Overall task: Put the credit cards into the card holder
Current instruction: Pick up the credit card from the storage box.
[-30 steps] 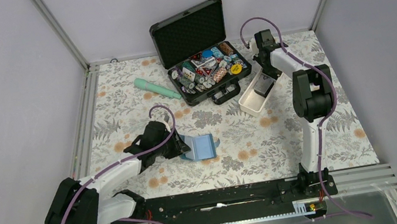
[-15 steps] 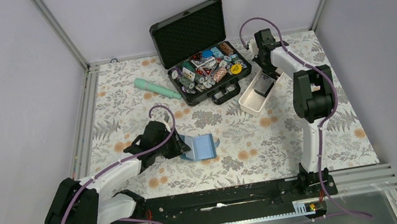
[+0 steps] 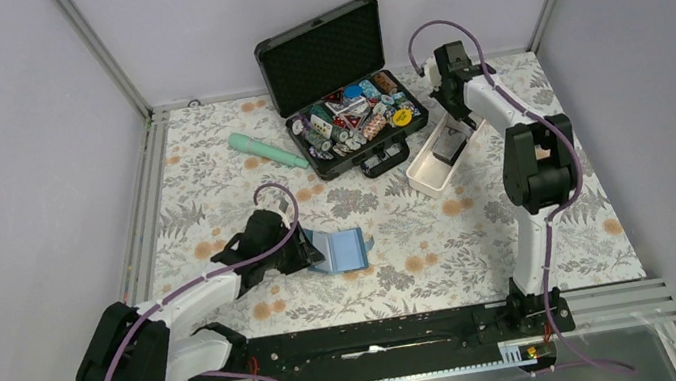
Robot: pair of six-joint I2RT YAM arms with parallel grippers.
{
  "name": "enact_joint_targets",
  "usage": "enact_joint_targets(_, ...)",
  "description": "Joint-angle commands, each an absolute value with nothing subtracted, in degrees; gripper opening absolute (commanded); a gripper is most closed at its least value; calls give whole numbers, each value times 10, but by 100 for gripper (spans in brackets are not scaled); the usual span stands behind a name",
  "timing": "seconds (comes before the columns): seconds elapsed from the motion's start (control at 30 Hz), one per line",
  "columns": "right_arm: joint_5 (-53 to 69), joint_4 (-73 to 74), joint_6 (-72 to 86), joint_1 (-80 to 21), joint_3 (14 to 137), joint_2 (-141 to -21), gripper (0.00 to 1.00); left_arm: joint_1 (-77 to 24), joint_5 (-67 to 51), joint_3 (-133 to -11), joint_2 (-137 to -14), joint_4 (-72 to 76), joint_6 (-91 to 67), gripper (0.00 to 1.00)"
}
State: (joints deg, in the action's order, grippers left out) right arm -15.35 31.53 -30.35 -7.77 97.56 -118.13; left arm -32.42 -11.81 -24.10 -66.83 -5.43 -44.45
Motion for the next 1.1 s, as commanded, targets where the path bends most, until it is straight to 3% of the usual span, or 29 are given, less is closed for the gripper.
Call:
enact_joint_targets(0.0, -170, 322, -288, -80, 1009, -1136, 0, -321, -123, -235, -669, -17, -440, 39)
enact_joint_targets(0.33, -218, 380, -201, -90, 1040, -1106, 0, -321, -108, -230, -647, -22, -439, 58)
enact_joint_targets(0.67, -159, 390, -107, -95, 996, -1034, 0, -321, -78, -235, -606, -56, -424, 73)
enact_joint_targets(0.9, -11, 347, -38, -96, 912, -941, 0, -321, -11, -255, -547, -98, -406, 94)
enact_joint_targets(1.07, 158, 255, 47, -97, 803, -835, 0, -321, 18, -280, -466, -97, -383, 99)
